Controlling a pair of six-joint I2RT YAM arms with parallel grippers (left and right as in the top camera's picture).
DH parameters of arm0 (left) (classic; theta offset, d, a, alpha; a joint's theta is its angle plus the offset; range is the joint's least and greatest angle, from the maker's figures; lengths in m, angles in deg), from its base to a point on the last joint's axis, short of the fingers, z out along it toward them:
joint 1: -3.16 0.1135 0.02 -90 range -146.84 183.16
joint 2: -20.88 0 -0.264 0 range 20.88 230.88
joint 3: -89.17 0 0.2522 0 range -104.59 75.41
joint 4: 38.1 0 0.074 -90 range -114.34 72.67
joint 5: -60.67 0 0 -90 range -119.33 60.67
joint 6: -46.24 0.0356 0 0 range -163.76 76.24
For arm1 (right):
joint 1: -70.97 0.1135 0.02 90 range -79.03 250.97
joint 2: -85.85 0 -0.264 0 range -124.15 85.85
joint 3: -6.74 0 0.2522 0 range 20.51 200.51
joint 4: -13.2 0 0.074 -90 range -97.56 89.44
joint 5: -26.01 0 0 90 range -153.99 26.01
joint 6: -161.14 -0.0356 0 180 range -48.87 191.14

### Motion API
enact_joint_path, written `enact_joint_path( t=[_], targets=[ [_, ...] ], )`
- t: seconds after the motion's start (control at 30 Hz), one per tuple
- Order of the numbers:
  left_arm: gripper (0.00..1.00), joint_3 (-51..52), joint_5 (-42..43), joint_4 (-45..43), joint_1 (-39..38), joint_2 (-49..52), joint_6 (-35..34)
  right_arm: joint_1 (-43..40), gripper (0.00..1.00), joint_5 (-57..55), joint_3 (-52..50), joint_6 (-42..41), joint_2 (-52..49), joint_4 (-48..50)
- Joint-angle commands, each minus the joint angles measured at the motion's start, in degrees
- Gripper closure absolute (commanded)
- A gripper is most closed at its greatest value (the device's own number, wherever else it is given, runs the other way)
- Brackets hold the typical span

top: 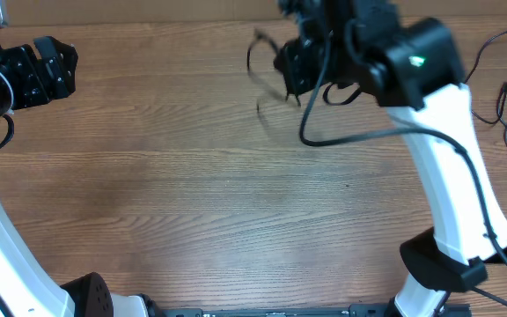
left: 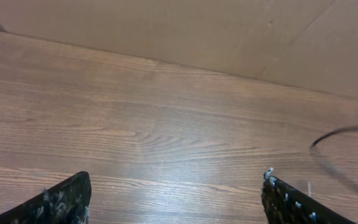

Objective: Untangle cables
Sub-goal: 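Lift the cable high with the right gripper, dangling it upward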

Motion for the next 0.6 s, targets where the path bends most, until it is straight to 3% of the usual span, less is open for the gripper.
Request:
enact_joint_path(
  t=[0.0, 0.17, 0.3, 0.47, 0.57],
  targets=[
    [0.13, -0.2, 0.4, 0.5, -0.4, -0.6, 1.1, -2.0, 0.96, 0.0, -2.6, -1.6, -4.0, -0.8],
    [0.13, -0.2, 0.4, 0.7, -0.4, -0.6, 1.1, -1.6, 0.96, 1.0, -9.1, -0.7, -10.7, -8.2],
    [0.12, -0.2, 0.5, 0.7, -0.4, -0.6, 1.1, 0.2, 0.96, 9.2, -10.4, 6.4, -12.2, -14.1],
    [0.12, -0.2, 0.5, 0.8, -0.4, -0.6, 1.1, 3.0, 0.96, 15.4, -9.2, 11.7, -9.7, -14.1],
    [0.13, -0.2, 0.6, 0.9, -0.4, -0.6, 1.1, 3.1, 0.96, 11.1, -7.7, 11.1, -8.6, -12.5]
  ],
)
